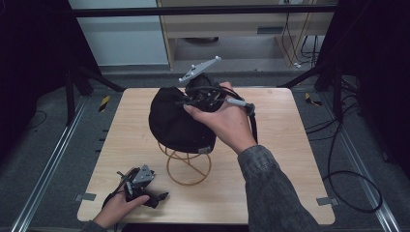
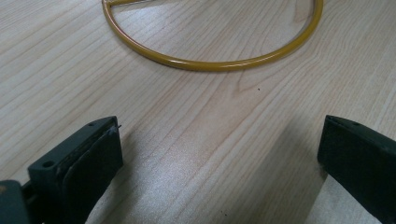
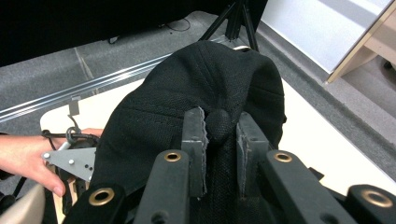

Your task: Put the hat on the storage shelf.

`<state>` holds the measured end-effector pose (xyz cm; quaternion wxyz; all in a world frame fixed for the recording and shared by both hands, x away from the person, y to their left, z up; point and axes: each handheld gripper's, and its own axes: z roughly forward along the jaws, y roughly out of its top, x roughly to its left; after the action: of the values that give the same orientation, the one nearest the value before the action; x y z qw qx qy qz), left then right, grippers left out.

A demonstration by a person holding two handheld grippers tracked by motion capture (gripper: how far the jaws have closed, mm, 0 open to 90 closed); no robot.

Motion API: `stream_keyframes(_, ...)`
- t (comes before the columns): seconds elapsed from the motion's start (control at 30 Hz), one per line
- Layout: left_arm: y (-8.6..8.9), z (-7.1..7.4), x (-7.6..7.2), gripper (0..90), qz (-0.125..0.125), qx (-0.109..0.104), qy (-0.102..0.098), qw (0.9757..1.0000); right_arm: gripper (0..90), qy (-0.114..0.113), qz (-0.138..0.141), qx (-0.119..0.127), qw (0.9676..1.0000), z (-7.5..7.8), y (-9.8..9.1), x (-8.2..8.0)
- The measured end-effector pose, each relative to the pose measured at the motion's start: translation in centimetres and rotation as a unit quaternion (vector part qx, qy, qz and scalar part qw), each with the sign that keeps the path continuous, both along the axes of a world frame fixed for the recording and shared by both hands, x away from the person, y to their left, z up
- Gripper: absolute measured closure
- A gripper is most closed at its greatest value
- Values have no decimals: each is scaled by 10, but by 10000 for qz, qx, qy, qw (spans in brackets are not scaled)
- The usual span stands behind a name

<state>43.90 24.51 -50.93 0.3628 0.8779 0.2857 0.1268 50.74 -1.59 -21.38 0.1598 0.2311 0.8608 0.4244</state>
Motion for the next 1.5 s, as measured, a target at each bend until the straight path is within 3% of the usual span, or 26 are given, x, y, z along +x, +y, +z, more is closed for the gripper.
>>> stream_keyframes(0.53, 0, 0, 0, 0, -1, 0, -1, 10000, 763, 204, 37, -299, 9993, -16, 16, 9)
stream_keyframes(1.5, 0, 0, 0, 0, -1, 1, -1, 10000, 733, 294, 60, -413, 9987, -26, 20, 12)
